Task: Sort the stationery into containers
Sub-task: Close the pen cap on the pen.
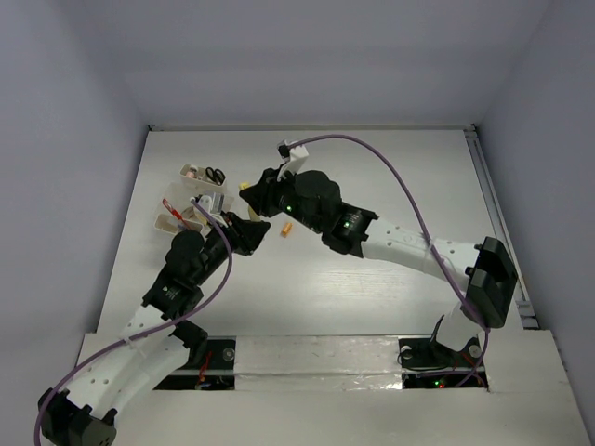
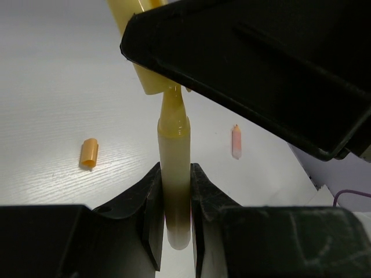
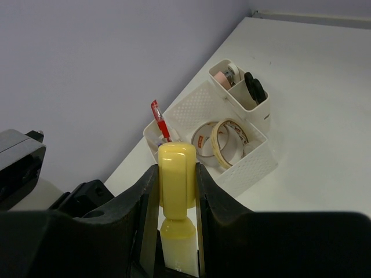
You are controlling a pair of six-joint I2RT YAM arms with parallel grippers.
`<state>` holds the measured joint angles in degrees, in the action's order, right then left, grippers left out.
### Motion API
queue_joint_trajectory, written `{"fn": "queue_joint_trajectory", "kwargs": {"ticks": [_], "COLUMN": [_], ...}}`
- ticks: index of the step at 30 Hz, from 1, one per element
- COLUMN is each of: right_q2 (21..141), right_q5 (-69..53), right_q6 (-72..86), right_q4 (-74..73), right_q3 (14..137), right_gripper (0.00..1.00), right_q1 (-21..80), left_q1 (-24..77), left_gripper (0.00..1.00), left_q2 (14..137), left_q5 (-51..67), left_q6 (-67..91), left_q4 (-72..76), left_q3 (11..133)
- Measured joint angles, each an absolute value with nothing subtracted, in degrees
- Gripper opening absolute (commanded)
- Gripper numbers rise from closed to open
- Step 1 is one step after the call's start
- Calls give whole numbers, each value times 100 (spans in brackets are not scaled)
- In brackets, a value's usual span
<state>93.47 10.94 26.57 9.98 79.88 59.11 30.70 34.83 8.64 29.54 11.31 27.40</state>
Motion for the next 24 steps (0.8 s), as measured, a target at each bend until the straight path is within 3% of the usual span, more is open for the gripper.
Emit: {"fn": "queue_joint_trajectory", "kwargs": {"ticks": [24], "right_q2": [8873], "right_q5": [1275], "right_q6": [2639], "right_q4": [3096], "right_q3": [6635], "right_gripper": [0], "right_q1": [6084], "left_q1": [3118], "left_gripper": [0], "left_q2": [3505], "left_q5": [1188], "left_q6": [2952], "left_q4": [757], "left_q3": [3142]}}
